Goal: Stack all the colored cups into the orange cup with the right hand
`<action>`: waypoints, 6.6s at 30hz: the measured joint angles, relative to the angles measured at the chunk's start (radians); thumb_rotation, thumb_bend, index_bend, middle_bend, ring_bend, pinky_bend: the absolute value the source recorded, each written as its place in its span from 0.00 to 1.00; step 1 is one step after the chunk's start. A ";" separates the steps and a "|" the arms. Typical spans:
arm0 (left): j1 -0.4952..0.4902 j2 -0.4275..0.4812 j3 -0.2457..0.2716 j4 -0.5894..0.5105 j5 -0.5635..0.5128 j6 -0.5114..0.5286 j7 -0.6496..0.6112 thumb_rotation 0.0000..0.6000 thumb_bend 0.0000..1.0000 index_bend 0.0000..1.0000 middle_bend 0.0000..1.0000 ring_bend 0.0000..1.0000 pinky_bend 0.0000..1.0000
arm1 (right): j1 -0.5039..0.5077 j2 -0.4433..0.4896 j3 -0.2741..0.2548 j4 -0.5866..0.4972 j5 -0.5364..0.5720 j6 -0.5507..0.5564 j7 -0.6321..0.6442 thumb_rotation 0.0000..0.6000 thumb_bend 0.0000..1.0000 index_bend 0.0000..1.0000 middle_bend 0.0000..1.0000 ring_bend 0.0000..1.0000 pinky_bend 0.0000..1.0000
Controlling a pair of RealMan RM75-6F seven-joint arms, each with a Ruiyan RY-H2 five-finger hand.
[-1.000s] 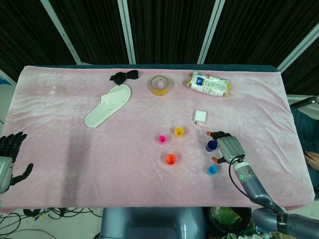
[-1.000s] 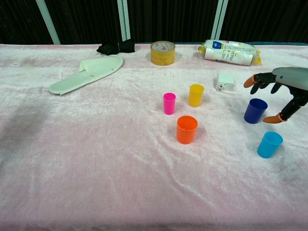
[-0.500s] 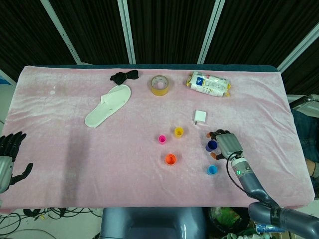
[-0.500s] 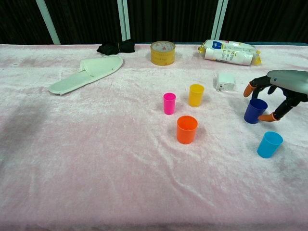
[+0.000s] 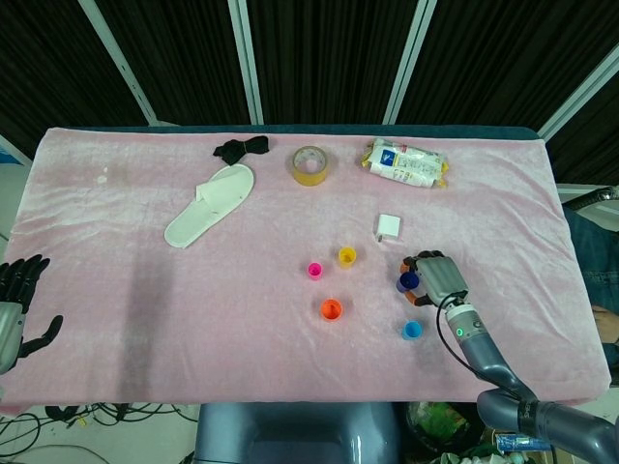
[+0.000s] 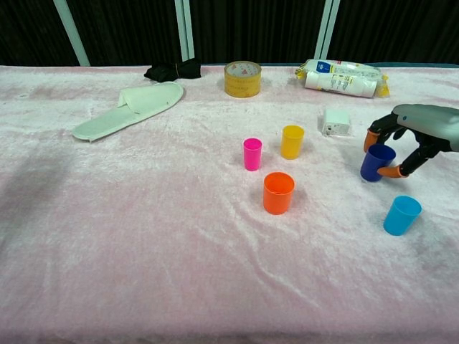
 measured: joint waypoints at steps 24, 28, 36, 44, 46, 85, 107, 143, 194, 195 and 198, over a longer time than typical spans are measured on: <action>0.001 0.001 -0.002 -0.009 -0.009 -0.003 0.004 1.00 0.34 0.05 0.04 0.00 0.01 | 0.085 0.154 0.061 -0.470 0.043 0.041 -0.279 1.00 0.28 0.52 0.49 0.27 0.22; 0.001 0.003 -0.003 -0.011 -0.014 -0.005 0.004 1.00 0.34 0.05 0.04 0.00 0.01 | 0.114 0.121 0.055 -0.502 0.088 0.047 -0.332 1.00 0.28 0.52 0.49 0.27 0.22; 0.001 0.003 -0.003 -0.013 -0.015 -0.006 0.007 1.00 0.34 0.05 0.04 0.00 0.01 | 0.132 0.059 0.031 -0.496 0.106 0.064 -0.357 1.00 0.28 0.52 0.49 0.27 0.22; 0.001 0.004 -0.003 -0.013 -0.016 -0.008 0.009 1.00 0.34 0.05 0.04 0.00 0.01 | 0.142 0.013 0.014 -0.443 0.122 0.073 -0.364 1.00 0.28 0.52 0.49 0.27 0.22; 0.000 0.004 -0.003 -0.013 -0.016 -0.009 0.009 1.00 0.34 0.05 0.04 0.00 0.01 | 0.143 0.005 0.010 -0.433 0.127 0.074 -0.362 1.00 0.28 0.52 0.49 0.27 0.22; 0.001 0.004 -0.007 -0.012 -0.019 -0.005 0.015 1.00 0.34 0.05 0.04 0.00 0.01 | 0.165 -0.014 -0.018 -0.409 0.211 0.059 -0.405 1.00 0.17 0.22 0.20 0.21 0.22; 0.001 0.003 -0.009 -0.011 -0.023 -0.007 0.017 1.00 0.34 0.05 0.04 0.00 0.01 | 0.268 -0.040 0.107 -0.184 0.356 -0.002 -0.382 1.00 0.17 0.22 0.25 0.21 0.22; -0.004 0.008 -0.014 -0.016 -0.042 -0.023 0.012 1.00 0.34 0.05 0.04 0.00 0.01 | 0.305 -0.236 0.095 0.160 0.299 -0.093 -0.222 1.00 0.40 0.51 0.49 0.25 0.22; -0.002 0.003 -0.008 -0.016 -0.032 -0.017 0.022 1.00 0.34 0.04 0.04 0.00 0.01 | 0.101 -0.018 -0.036 -0.431 0.048 0.147 -0.284 1.00 0.36 0.52 0.48 0.25 0.22; -0.002 0.003 -0.008 -0.017 -0.032 -0.017 0.022 1.00 0.34 0.04 0.04 0.00 0.01 | 0.100 -0.018 -0.036 -0.428 0.048 0.145 -0.283 1.00 0.36 0.52 0.48 0.25 0.22; -0.002 0.003 -0.009 -0.016 -0.032 -0.015 0.022 1.00 0.34 0.04 0.04 0.00 0.01 | 0.097 -0.019 -0.039 -0.424 0.050 0.137 -0.277 1.00 0.36 0.52 0.48 0.25 0.22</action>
